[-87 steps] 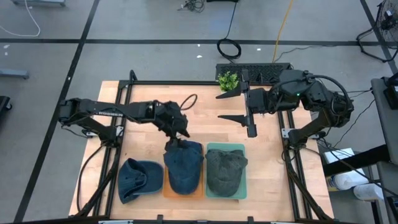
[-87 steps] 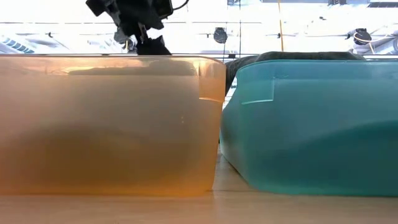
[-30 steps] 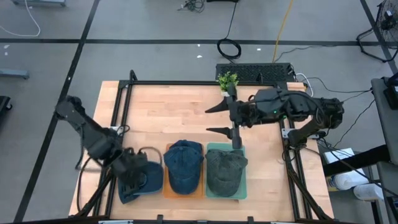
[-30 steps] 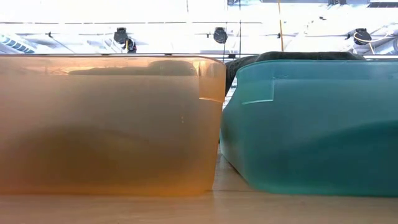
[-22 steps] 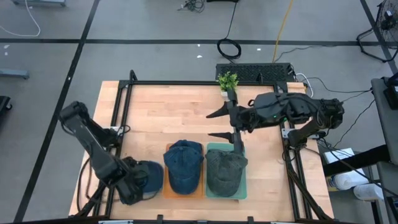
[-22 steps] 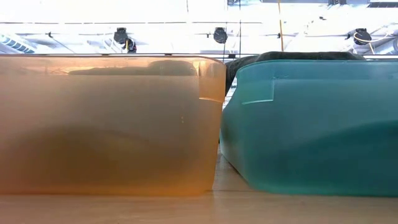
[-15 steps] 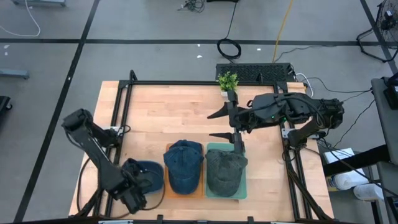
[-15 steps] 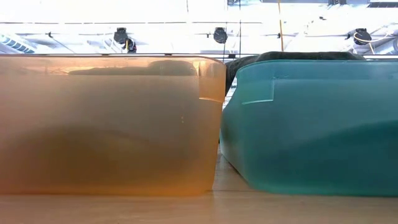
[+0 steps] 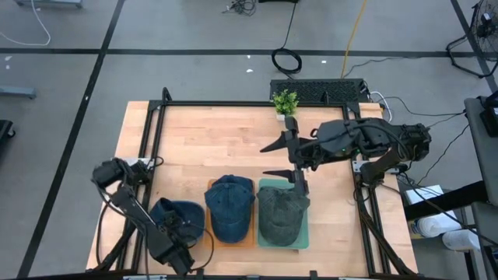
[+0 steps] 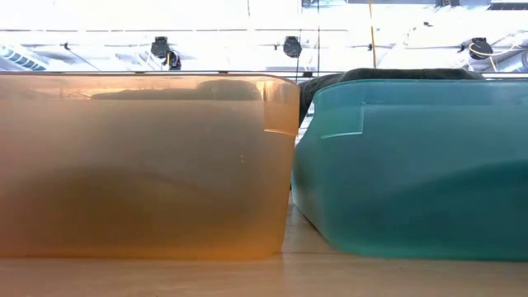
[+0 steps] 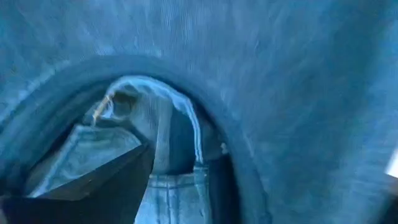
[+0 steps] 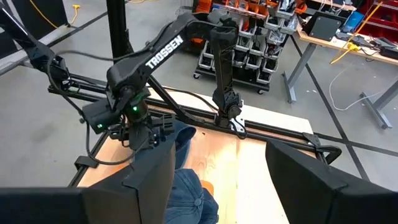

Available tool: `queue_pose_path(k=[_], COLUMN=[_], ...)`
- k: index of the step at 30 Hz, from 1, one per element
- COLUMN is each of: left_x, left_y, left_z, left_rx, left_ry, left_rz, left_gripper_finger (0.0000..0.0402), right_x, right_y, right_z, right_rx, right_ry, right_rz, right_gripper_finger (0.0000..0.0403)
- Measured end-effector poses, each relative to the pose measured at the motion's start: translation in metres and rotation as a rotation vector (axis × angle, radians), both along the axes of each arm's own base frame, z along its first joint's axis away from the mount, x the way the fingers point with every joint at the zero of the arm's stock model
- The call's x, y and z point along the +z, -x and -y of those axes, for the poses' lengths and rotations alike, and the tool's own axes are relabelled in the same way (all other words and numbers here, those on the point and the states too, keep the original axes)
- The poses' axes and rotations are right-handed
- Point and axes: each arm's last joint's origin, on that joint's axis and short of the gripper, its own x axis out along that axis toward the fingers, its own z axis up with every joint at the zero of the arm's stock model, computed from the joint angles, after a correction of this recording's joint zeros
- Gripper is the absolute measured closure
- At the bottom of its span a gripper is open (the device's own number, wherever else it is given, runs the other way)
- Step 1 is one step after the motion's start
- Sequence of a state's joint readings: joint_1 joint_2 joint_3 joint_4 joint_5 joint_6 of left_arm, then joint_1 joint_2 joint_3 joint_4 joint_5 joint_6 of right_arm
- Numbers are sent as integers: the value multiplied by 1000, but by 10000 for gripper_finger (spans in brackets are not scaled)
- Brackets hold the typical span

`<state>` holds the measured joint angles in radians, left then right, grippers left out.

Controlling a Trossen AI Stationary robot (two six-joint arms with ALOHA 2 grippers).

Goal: Pick & Place hat
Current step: Put the blue cap into the orange bin

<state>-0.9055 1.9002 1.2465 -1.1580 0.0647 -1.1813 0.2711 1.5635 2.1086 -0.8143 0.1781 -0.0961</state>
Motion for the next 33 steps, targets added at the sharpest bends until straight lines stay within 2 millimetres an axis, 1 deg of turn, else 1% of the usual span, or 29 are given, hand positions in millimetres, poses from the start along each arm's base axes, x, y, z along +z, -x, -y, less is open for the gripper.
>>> queue_pose_path(k=[2,4,6,8,11,15,19,20,23,25,29,33], left_x=[-7,-11,-11,-10,-7,-1,14,20,42,61,99,130], left_y=[1,1,1,2,4,9,12,13,17,20,32,44], left_z=[1,2,3,2,0,-5,-8,-9,-18,-26,-45,-63], left_rx=[-2,-3,1,3,20,41,54,67,127,177,266,313], left_ry=[-4,8,18,11,0,-19,7,15,20,42,140,221], left_rz=[-49,-79,-92,-100,-115,-172,-158,-135,-62,-28,67,185], left_gripper_finger=[11,25,50,85,150,254,370,384,390,394,396,397], right_x=[0,0,1,1,1,1,1,1,1,1,1,2], right_y=[0,1,2,2,2,2,2,2,2,2,2,2], right_z=[-1,-1,-1,-1,-1,-1,-1,-1,-1,-1,-1,-1], right_rx=[3,6,12,19,29,30,29,29,30,35,50,49], right_ry=[2,6,24,46,73,79,79,79,82,98,139,139], right_rz=[0,1,4,7,8,10,11,11,11,13,17,19], right_gripper_finger=[163,163,163,163,163,163,163,163,163,163,163,163])
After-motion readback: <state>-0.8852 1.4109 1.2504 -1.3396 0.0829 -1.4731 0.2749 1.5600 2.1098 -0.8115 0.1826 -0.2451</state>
